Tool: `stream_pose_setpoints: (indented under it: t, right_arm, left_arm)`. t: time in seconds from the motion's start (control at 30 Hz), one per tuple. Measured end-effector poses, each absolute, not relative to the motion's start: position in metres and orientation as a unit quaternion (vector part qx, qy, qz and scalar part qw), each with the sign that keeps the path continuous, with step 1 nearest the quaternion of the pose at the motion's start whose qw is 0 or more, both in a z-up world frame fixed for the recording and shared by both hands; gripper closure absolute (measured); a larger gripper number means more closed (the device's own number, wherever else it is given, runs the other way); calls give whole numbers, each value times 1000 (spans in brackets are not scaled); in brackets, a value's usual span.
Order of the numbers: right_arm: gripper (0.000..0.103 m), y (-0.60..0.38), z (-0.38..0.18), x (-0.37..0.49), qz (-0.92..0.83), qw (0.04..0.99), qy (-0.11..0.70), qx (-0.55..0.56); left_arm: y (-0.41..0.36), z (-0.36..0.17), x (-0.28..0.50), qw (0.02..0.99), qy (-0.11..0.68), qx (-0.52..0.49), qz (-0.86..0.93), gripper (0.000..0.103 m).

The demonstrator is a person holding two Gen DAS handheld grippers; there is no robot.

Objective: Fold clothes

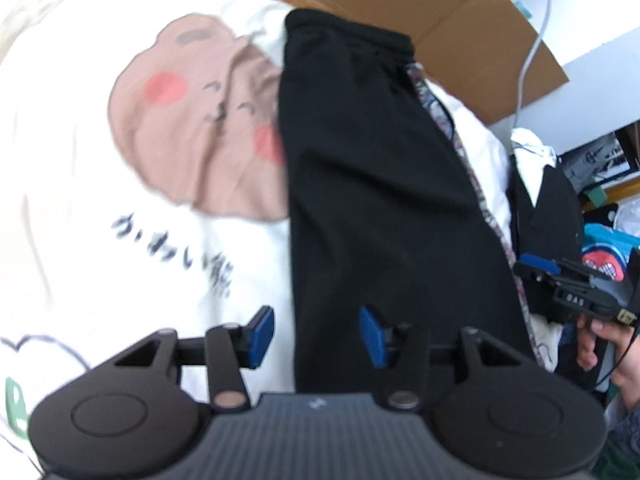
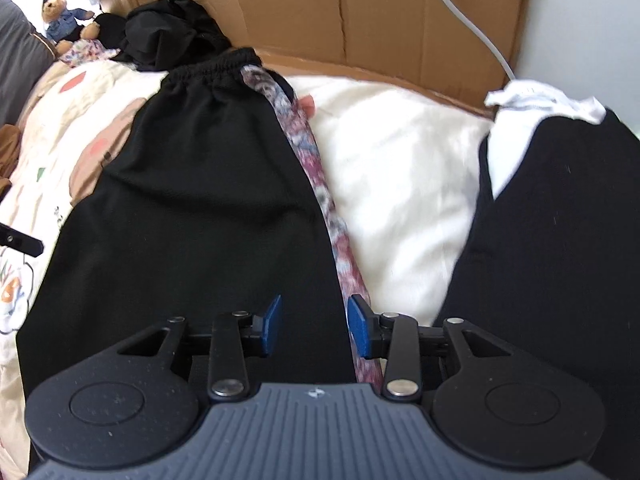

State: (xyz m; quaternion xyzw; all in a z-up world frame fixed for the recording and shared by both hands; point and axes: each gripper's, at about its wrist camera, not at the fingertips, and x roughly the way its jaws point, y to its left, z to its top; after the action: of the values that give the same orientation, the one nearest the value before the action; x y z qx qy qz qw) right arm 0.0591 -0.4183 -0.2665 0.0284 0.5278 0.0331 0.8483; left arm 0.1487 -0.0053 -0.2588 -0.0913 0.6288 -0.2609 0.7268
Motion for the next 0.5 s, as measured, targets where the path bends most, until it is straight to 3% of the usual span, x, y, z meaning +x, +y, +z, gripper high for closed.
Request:
stream_pose_setpoints:
  t: [0.33, 0.5]
  right_arm:
    - [62, -413, -301, 49, 32, 822, 569, -3]
    - [62, -408, -307, 50, 34, 820, 571, -25]
  left_arm:
    - [7, -298, 125, 697, 651, -91, -286, 55]
    - [-5, -301, 123, 701, 636, -74, -313, 40]
